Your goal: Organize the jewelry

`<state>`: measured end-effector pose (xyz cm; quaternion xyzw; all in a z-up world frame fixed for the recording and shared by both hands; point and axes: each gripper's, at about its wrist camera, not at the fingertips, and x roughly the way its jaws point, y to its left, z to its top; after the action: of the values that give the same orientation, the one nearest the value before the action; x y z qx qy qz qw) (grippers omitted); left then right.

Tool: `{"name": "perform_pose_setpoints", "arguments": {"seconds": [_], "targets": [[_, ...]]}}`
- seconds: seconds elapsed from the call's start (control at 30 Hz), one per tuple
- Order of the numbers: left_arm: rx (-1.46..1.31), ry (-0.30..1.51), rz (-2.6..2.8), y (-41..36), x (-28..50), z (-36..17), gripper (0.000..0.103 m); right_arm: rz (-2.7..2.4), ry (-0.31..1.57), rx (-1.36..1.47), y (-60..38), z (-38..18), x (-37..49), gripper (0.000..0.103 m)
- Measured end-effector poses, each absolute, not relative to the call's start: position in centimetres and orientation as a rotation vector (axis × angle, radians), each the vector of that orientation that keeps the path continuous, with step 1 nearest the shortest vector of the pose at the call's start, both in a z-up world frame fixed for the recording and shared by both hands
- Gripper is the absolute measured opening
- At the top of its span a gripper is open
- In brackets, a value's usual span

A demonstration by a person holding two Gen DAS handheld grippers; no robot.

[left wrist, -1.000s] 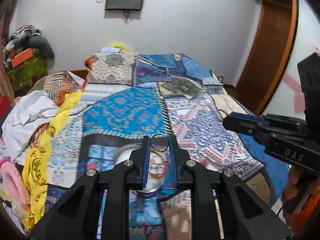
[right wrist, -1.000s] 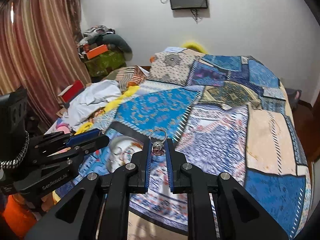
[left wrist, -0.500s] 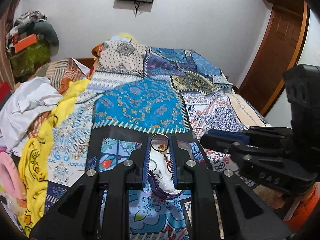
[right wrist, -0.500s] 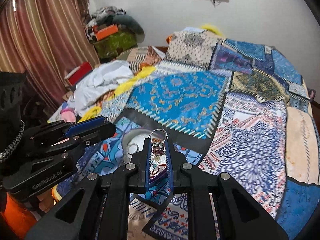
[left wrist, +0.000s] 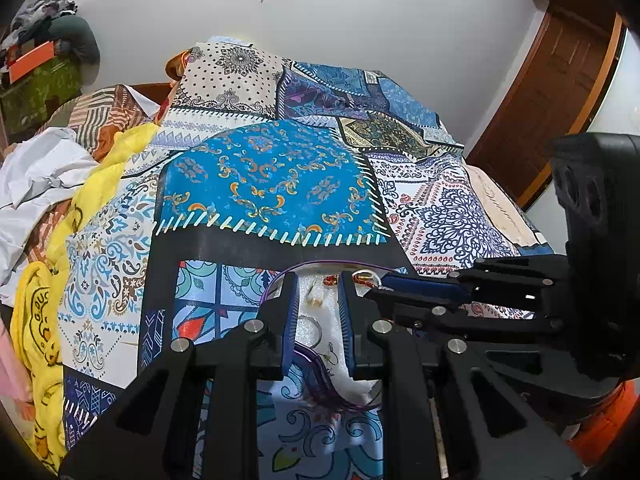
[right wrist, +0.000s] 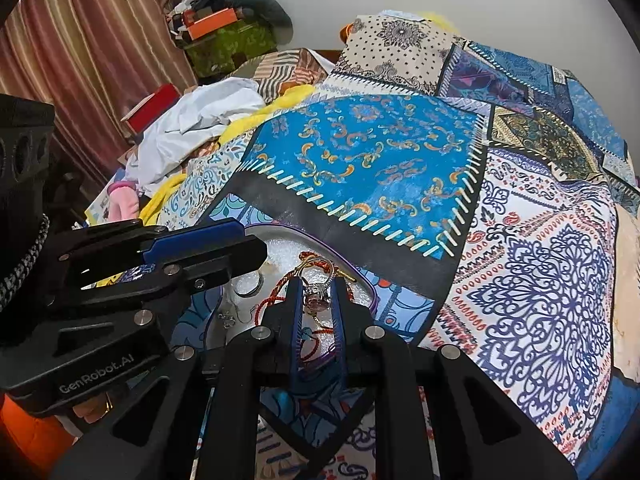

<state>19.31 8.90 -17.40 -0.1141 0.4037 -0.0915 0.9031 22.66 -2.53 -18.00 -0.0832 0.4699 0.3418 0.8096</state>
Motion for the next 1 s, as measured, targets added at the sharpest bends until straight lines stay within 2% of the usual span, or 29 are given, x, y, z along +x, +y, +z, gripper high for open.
{"name": "perform_pose_setpoints", "arguments": {"seconds": [0.3, 0.5, 0.73, 1.0], "targets": [[-0.226, 0.797, -0.145, 9.5, 18.0, -15.6, 0.017, 0.746, 1.032, -0.229, -1.8, -18.0, 22.2, 0.013], [-0.205, 0.728, -0.108, 9.8, 16.1, -12.4, 0.017, 0.738, 0.978, -0.228, -2.3, -15.6, 21.2, 0.014], [-0.162, 0.593, -0.065, 9.0, 12.7, -7.0, 0.017, 0.697, 0.818, -0.204, -4.6, -10.1, 18.5, 0.015], [-0.111, 0.385, -0.026, 7.1, 6.6, -0.2, 0.021, 0.635, 0.511, -0.097, -9.3, -1.2, 12.6, 0.015]]}}
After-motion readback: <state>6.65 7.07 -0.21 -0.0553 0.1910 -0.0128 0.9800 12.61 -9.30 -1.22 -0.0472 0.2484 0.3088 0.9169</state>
